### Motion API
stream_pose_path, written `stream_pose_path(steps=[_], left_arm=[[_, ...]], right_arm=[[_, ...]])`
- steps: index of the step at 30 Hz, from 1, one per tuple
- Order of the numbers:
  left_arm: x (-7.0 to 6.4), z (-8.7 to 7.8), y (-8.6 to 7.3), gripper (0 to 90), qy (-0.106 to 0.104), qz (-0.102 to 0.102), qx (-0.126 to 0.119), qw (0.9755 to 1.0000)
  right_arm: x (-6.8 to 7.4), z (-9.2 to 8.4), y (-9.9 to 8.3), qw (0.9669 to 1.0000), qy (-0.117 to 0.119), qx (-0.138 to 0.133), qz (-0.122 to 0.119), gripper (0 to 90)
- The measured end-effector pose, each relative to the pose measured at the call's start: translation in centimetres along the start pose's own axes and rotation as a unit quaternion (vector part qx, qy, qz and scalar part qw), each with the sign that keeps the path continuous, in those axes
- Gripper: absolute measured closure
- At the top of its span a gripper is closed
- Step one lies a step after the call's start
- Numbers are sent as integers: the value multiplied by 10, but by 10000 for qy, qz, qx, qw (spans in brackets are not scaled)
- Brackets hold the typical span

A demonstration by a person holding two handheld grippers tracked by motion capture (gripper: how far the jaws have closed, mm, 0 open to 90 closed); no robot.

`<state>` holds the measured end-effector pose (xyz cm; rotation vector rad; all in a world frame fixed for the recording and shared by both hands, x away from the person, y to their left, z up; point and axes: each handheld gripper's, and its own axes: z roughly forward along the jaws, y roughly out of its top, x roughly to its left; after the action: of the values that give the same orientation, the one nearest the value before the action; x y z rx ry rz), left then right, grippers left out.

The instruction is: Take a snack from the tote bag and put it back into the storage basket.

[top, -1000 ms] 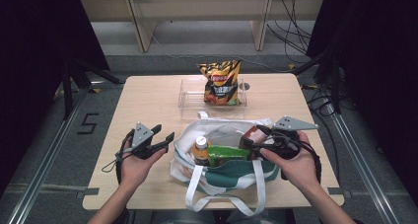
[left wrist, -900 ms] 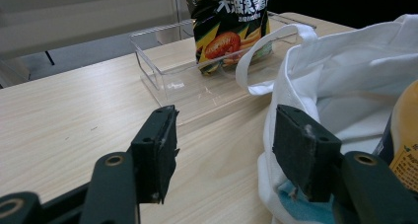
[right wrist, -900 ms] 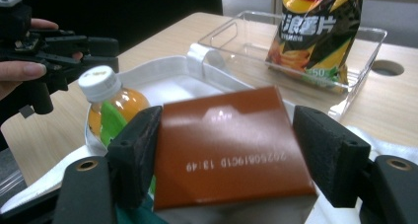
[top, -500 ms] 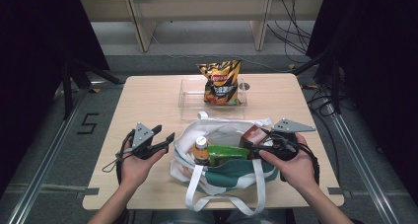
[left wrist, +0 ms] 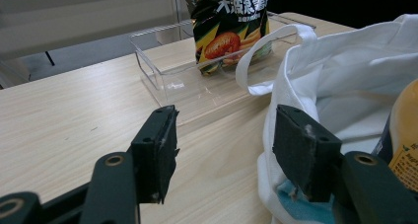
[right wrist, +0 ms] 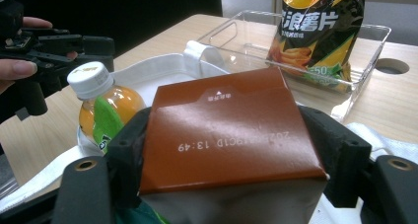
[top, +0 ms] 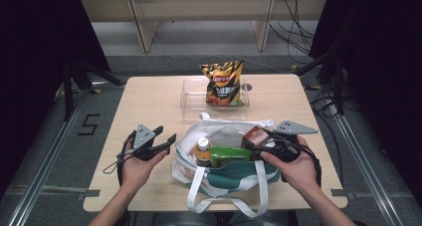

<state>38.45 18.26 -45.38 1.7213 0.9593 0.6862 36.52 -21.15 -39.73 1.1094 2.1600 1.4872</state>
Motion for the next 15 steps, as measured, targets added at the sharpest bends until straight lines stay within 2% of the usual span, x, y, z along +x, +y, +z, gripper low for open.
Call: stream_pose_path(steps=[2, 4, 5, 6, 7, 8, 9, 10, 11, 12, 13, 15], left_arm=[[0, 0, 0, 420, 1, -3, 4, 10000], [0, 1, 0, 420, -30, -5, -2, 10000], [0, 1, 0, 420, -25, -5, -2, 10000], [0, 1, 0, 420, -26, -2, -5, 10000], [-1, 0, 0, 420, 2, 6, 24, 10000], [-1, 0, 0, 420, -4, 6, 21, 10000], [-1, 0, 0, 420, -5, 3, 19, 10000], [-1, 0, 0, 420, -4, 3, 21, 10000], [0, 0, 0, 421, -1, 5, 17, 10000], [0, 0, 0, 420, 2, 6, 18, 10000], [0, 0, 0, 420, 0, 8, 17, 10000], [0, 1, 0, 420, -36, -5, -5, 10000]], right_arm=[[-1, 1, -1, 9999, -86, -56, -136, 291], [0, 2, -2, 10000, -44, 16, -47, 303], [-1, 3, -2, 10000, -41, -3, -79, 309], [2, 3, -2, 9999, -14, 33, 140, 319], [0, 3, -1, 10000, -43, -10, -12, 328], [2, 1, -1, 9999, -55, 58, 88, 335], [2, 1, 0, 9999, -90, 69, 52, 343], [0, 0, 0, 9997, -184, -52, -129, 351], [2, 0, 0, 9999, -149, -6, -37, 359], [1, -2, 1, 9994, -275, -42, -196, 365], [2, -1, 1, 9996, -206, -83, -174, 369], [1, -4, 3, 9993, -287, -12, -239, 375]])
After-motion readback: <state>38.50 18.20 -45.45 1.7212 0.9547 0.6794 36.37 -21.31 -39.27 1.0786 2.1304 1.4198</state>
